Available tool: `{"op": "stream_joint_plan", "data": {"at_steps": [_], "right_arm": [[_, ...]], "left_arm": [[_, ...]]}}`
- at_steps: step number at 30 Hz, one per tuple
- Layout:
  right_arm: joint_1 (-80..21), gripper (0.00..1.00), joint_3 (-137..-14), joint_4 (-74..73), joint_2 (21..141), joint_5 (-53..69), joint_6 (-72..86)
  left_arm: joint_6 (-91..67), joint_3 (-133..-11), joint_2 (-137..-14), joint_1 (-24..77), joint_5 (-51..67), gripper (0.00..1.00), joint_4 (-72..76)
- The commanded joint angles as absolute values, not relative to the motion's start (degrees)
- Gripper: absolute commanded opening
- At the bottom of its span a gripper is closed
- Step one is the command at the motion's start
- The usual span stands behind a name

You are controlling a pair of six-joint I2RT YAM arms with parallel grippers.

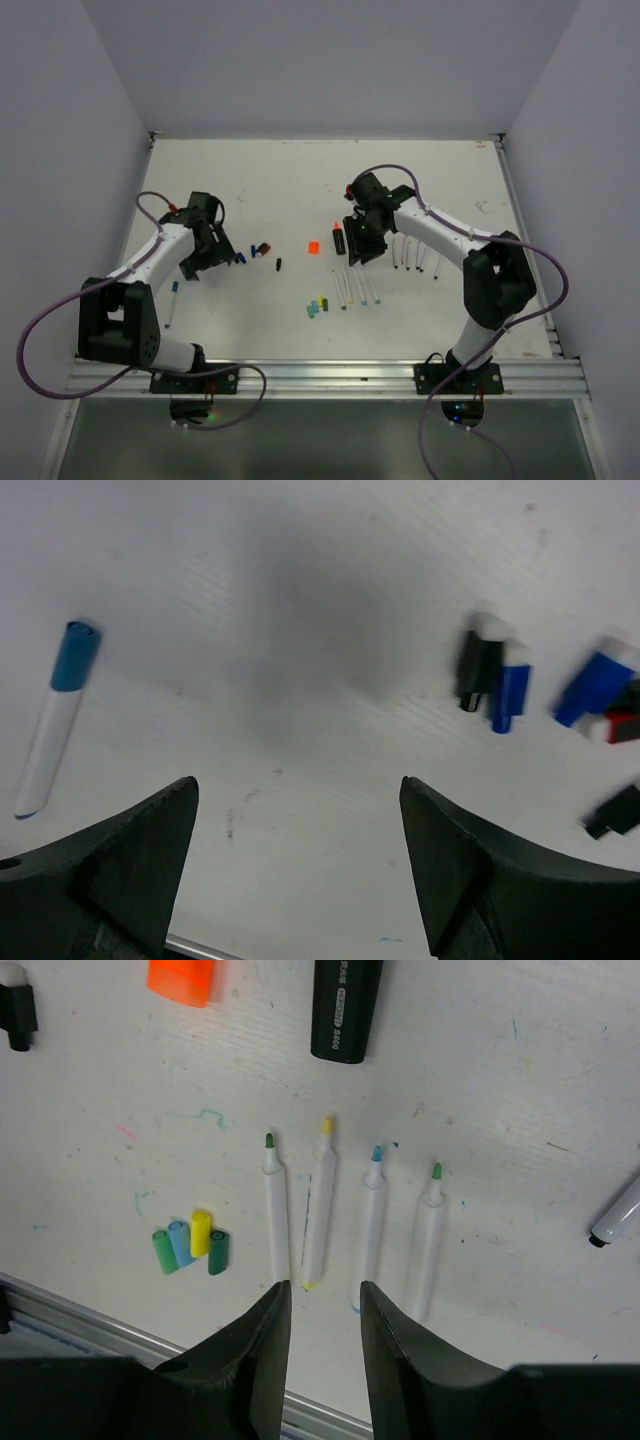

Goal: Open the pen caps

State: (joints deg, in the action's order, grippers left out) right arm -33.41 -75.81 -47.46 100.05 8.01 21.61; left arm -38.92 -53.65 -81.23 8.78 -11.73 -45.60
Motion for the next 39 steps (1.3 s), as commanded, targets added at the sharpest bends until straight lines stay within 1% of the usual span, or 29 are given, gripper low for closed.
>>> {"op": "stream_joint_plan", "data": {"at_steps": [1, 3, 5, 7, 9, 13, 22, 31, 32, 35, 37, 38, 39], "right_arm": [[-33.4, 0.37, -80.2, -52.9, 99.8, 11.0, 21.9], [-33.3, 0.37, -80.9, -53.6, 100.5, 11.1, 21.7], [-33.4, 0.37, -81.7, -54.4, 100.8, 11.0, 21.2], [-33.4, 0.37, -82.0, -54.7, 101.0, 11.0, 20.8], [-33.4, 0.37, -81.8, -54.6, 101.0, 11.1, 20.8], [-33.4, 0.37, -81.2, -54.1, 101.1, 11.5, 20.7], [-33.4, 0.37, -81.5, -53.6, 101.2, 11.4, 20.0], [-33.4, 0.37, -81.4, -52.8, 101.1, 11.2, 19.6], [-33.4, 0.37, -81.2, -52.6, 101.0, 11.2, 19.7], [-33.4, 0.37, -80.9, -52.2, 100.7, 11.3, 19.7], [-33.3, 0.37, -80.5, -51.6, 100.1, 11.1, 19.7], [-33.4, 0.37, -80.4, -51.5, 99.8, 10.9, 19.7], [-33.3, 0.36, -80.2, -51.2, 99.7, 10.6, 19.7]], "left_arm": [[-41.6, -51.4, -81.6, 4.3, -16.3, 0.84, -47.8], [-41.6, -51.1, -81.4, 1.5, -16.4, 0.85, -47.2], [-42.3, -50.9, -81.0, -0.2, -17.9, 0.89, -47.2], [-42.2, -50.6, -80.8, -4.7, -18.4, 0.96, -47.1], [-41.0, -50.2, -80.8, -8.3, -18.6, 0.96, -46.5], [-39.6, -49.5, -81.8, -11.0, -20.2, 0.95, -45.1], [-39.6, -45.9, -84.2, -11.9, -20.7, 0.88, -41.8], [-37.6, -41.3, -88.5, -12.8, -14.7, 0.81, -34.7], [-37.4, -41.1, -89.0, -12.8, -13.5, 0.78, -34.5], [-38.0, -40.2, -90.0, -12.9, -12.0, 0.73, -33.4], [-38.8, -39.1, -90.0, -12.8, -11.6, 0.72, -32.8], [-39.0, -38.9, -90.0, -12.8, -11.1, 0.67, -32.5], [-39.1, -38.1, -90.0, -12.8, -10.7, 0.63, -31.5]]}}
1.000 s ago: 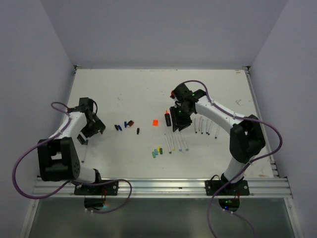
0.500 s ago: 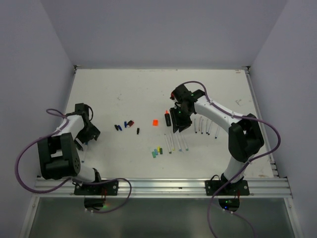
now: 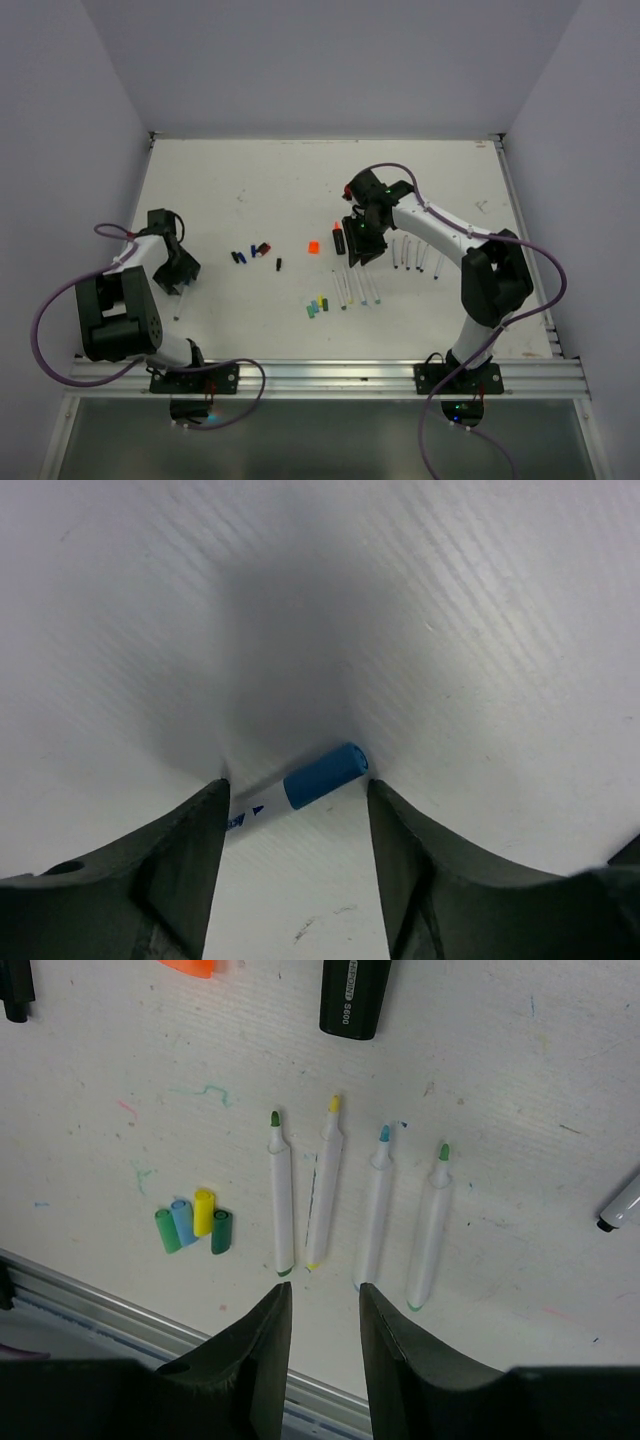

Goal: Open the pen caps

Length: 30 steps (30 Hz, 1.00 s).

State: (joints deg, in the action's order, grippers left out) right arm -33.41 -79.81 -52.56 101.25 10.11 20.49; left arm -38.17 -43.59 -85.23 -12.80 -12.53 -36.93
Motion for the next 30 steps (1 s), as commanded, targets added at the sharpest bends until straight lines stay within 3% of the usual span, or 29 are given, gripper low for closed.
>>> {"op": "stream_joint_plan", "data": {"at_steps": [1, 7, 8, 9, 20, 26, 30], "right_arm": [[-33.4, 0.37, -80.0, -50.9, 99.5, 10.5, 19.8], [-33.4, 0.36, -76.8, -47.6, 96.2, 10.0, 21.1], [-33.4, 0.36, -76.5, -47.3, 95.4, 10.2, 21.3], [-33.3, 0.36, -75.9, -47.0, 94.8, 10.4, 21.6], [-33.4, 0.37, -74.3, -47.4, 88.6, 11.9, 21.6], [-33.4, 0.37, -77.7, -46.8, 91.8, 18.5, 21.7], [-33.4, 0.38, -80.7, -45.9, 94.1, 24.3, 21.4]], "left_arm": [[-39.2, -37.8, -90.2, -12.8, -10.4, 0.59, -30.9], [-38.2, -37.5, -93.2, -12.8, -8.6, 0.18, -29.5], [-38.1, -37.4, -93.4, -12.8, -8.6, 0.05, -29.2], [-37.8, -37.4, -93.8, -12.8, -8.5, 0.0, -28.7], [-40.7, -46.5, -82.2, -12.2, -0.3, 0.0, -34.9], [-42.5, -55.8, -78.0, -3.2, 7.2, 0.0, -36.6], [-45.2, -53.7, -74.8, 3.9, 17.6, 0.0, -29.8]]}}
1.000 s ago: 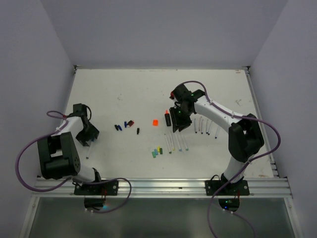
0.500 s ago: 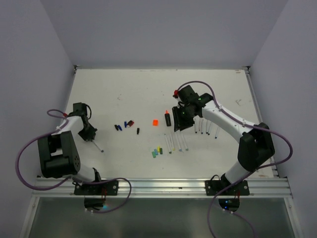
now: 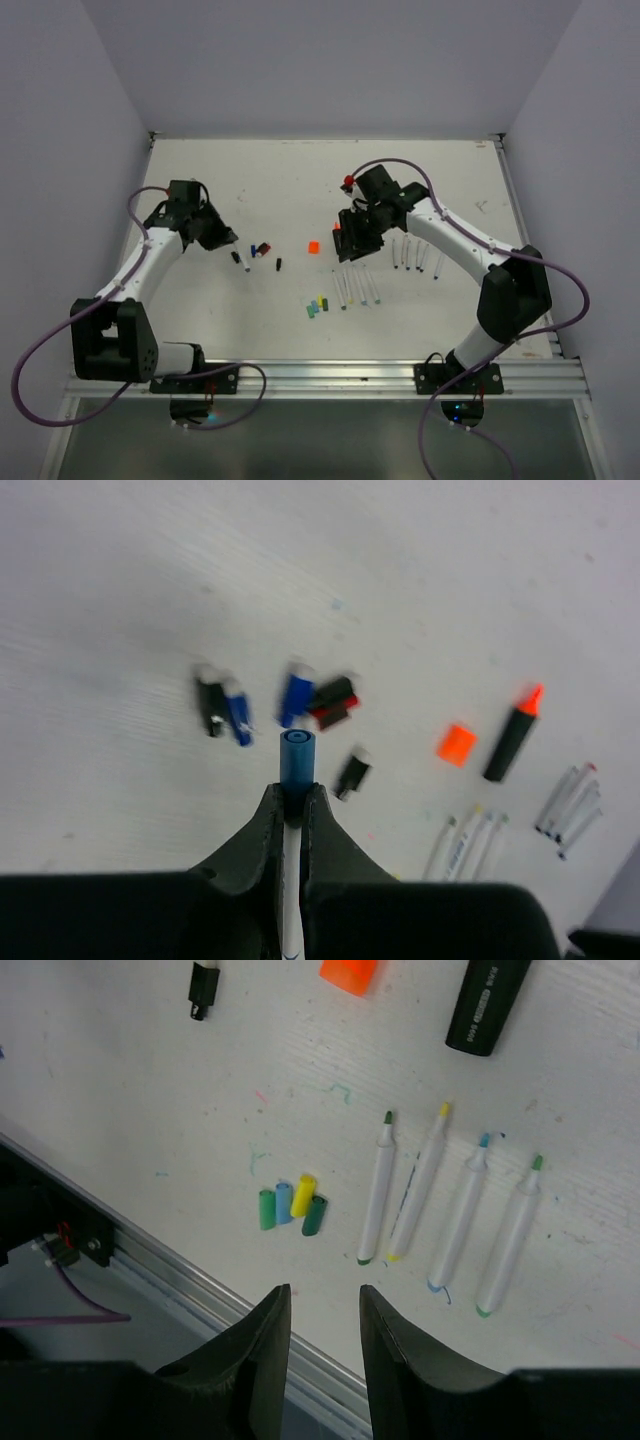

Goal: Open the pen caps

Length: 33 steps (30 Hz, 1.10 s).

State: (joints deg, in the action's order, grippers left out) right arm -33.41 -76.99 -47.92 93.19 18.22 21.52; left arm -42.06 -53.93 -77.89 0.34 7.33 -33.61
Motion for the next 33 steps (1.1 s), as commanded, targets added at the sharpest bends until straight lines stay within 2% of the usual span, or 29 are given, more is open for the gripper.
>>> {"op": "stream_joint_plan", "data": {"at_steps": [1, 7, 11, 14, 22, 33], "right_arm": [[-33.5, 0.38, -82.1, -45.4, 94.9, 27.4, 21.3], [-34.1, 0.41, -84.6, -36.6, 96.6, 39.8, 24.9], [-35.1, 0.44, -83.6, -24.9, 98.1, 46.6, 32.9], [-36.7, 0.46, -82.8, -19.1, 99.1, 48.1, 37.3], [-40.6, 0.47, -82.5, -11.6, 102.2, 47.9, 43.8], [-41.9, 0.47, -82.5, -18.8, 99.7, 40.7, 38.8]], "left_arm": [[-45.9, -53.0, -74.0, 4.6, 21.2, 0.0, -28.1], [-49.8, -50.5, -70.1, 9.0, 27.1, 0.0, -22.8], [-54.9, -49.1, -68.2, 10.6, 28.4, 0.0, -19.7], [-57.0, -49.7, -68.0, 11.8, 28.7, 0.0, -18.2], [-60.3, -50.6, -68.1, 14.9, 29.3, 0.0, -14.9], [-59.9, -50.8, -67.2, 15.3, 29.1, 0.0, -15.5]]}}
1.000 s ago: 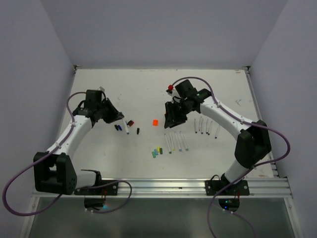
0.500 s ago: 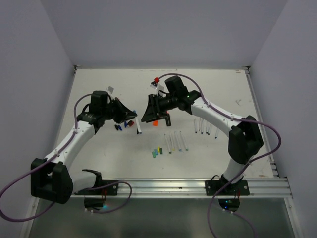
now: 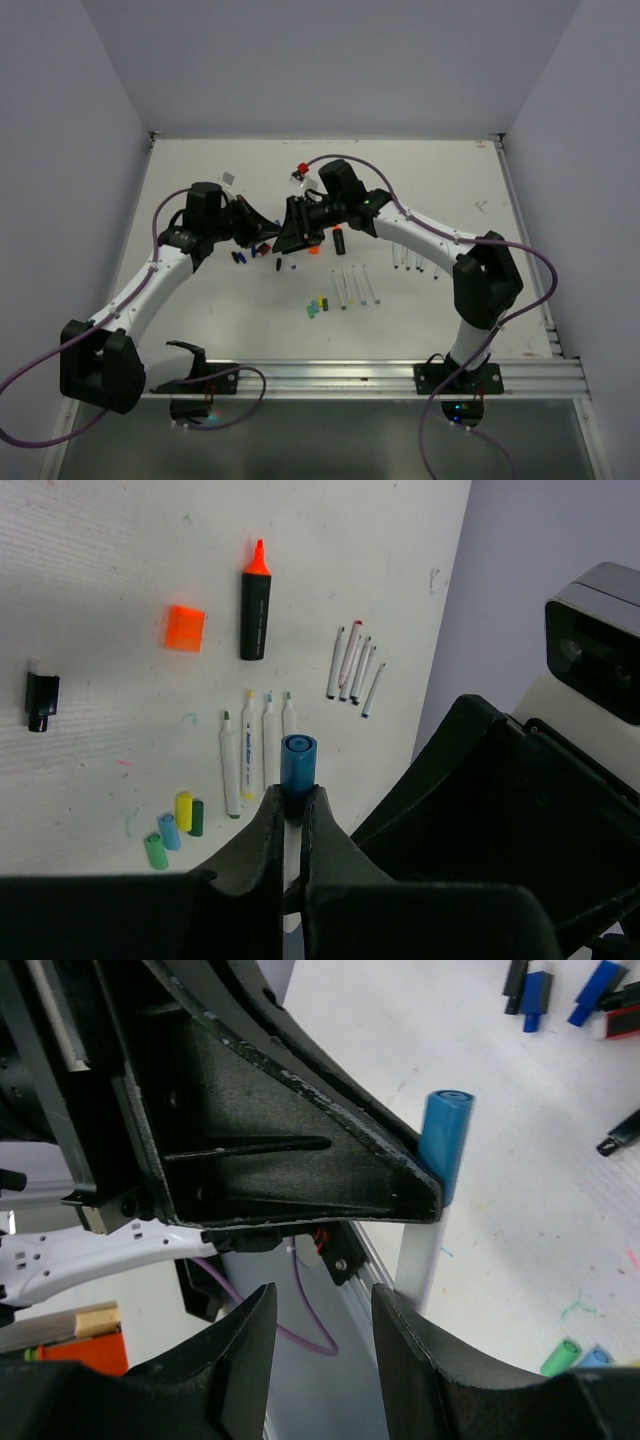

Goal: Open the pen caps

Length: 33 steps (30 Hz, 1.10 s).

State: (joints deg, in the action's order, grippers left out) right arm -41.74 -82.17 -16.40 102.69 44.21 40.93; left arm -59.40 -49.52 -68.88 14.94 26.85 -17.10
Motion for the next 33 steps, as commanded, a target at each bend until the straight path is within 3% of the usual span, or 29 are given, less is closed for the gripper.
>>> {"op": "stream_joint_plan", "data": {"at_steps": [1, 9, 25, 28, 29, 31, 33], "right_arm": [[-41.7, 0.47, -82.8, -20.2, 99.1, 39.3, 37.9], [-41.0, 0.47, -87.4, -29.5, 98.3, 34.4, 30.3], [-42.2, 0.45, -83.8, -23.6, 100.3, 36.7, 33.7], [-43.2, 0.36, -84.8, -23.3, 101.6, 36.7, 34.7], [-43.4, 0.17, -84.7, -23.1, 101.6, 36.7, 35.1], [-43.4, 0.0, -84.3, -22.9, 100.9, 36.5, 35.3], [-43.5, 0.0, -83.2, -22.5, 100.2, 36.8, 35.4]], "left_arm": [[-59.7, -50.8, -67.1, 15.3, 29.1, 0.0, -15.7], [-57.5, -51.7, -67.1, 15.3, 28.7, 0.0, -17.4], [-60.2, -52.7, -67.4, 15.3, 31.5, 0.0, -15.9], [-62.6, -51.4, -67.4, 15.3, 33.0, 0.0, -12.8], [-62.8, -51.3, -67.4, 15.3, 33.1, 0.0, -12.4], [-62.4, -51.7, -67.4, 15.3, 33.3, 0.0, -12.3], [-61.2, -52.0, -67.3, 15.2, 33.1, 0.0, -12.7]]}}
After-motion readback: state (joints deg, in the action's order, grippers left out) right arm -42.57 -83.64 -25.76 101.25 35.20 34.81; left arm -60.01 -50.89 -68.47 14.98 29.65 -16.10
